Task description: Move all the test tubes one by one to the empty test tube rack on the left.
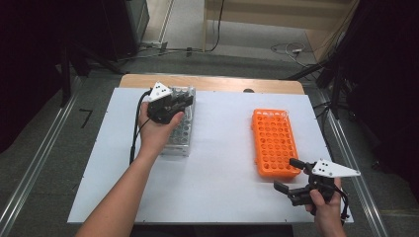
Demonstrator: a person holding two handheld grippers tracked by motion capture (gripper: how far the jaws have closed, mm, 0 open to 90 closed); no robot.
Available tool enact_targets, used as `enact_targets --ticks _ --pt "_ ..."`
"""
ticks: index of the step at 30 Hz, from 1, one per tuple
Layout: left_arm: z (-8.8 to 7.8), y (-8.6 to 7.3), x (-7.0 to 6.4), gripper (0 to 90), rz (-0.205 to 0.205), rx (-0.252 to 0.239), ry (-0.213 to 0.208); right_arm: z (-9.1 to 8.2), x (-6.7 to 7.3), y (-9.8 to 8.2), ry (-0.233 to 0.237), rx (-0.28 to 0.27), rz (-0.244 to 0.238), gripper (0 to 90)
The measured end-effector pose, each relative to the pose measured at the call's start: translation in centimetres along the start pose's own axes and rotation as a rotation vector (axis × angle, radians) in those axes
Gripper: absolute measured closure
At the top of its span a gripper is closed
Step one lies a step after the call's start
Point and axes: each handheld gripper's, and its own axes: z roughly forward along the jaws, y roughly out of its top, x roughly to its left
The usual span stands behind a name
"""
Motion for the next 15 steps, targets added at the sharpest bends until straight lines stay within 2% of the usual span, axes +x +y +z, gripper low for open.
enact_targets --ticks 2,15 --pt "0.5 0.2 0.3 76.1 -0.009 -0.004 0.002 0.0 0.0 0.0 -0.001 -0.003 0.001 0.0" --pt "3.1 1.3 2.7 76.1 -0.053 -0.024 0.079 -0.2 -0.3 -0.1 -0.017 -0.011 0.009 0.0"
